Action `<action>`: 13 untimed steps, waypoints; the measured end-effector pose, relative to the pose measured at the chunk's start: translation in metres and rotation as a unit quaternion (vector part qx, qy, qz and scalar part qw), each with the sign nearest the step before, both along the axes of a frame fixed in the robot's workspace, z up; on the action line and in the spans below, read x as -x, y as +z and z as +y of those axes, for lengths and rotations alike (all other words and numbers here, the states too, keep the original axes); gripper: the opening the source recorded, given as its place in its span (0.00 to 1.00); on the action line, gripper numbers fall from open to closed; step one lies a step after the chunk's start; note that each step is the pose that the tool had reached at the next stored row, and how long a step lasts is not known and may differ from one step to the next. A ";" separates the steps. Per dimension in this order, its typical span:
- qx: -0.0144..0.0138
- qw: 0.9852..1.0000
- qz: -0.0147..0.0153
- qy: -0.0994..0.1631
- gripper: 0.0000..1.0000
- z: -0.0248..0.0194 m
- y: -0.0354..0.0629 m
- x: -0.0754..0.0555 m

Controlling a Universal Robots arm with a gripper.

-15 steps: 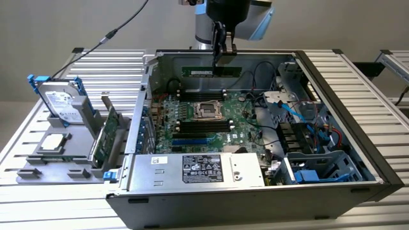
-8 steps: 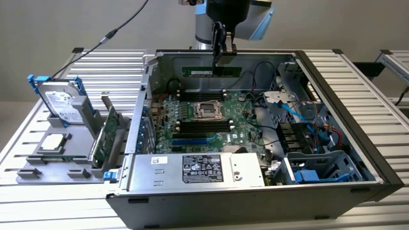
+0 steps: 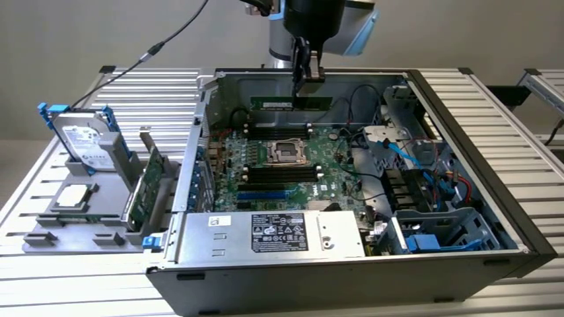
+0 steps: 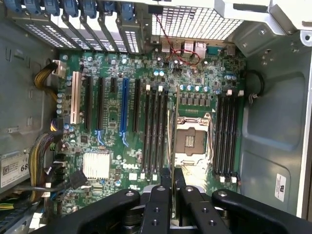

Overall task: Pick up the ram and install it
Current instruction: 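Insert the ram into the slot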

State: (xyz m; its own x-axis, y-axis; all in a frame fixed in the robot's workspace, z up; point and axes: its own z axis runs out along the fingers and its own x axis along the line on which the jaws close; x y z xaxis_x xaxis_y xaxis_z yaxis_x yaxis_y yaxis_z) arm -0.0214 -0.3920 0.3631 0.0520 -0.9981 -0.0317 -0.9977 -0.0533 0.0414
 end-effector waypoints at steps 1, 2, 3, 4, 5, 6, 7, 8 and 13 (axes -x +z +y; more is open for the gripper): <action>0.000 1.000 0.000 0.000 0.14 -0.0010 -0.0017 0.000; 0.000 1.000 0.000 0.000 0.14 -0.0024 -0.0036 0.000; 0.000 1.000 0.000 0.001 0.14 -0.0037 -0.0054 0.000; 0.000 1.000 0.000 0.001 0.14 -0.0053 -0.0073 0.000; 0.000 1.000 0.000 0.001 0.14 -0.0068 -0.0090 0.000; 0.000 1.000 0.000 0.001 0.14 -0.0083 -0.0108 0.000; 0.000 1.000 0.000 0.001 0.14 -0.0099 -0.0128 0.000; 0.000 1.000 0.000 0.002 0.14 -0.0113 -0.0147 0.001; 0.000 1.000 0.000 0.002 0.14 -0.0171 -0.0236 0.001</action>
State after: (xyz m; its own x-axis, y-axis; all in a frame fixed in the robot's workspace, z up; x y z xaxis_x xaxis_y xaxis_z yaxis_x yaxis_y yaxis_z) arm -0.0229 -0.4091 0.3395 0.0559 -0.9979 -0.0316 -0.9975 -0.0572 0.0415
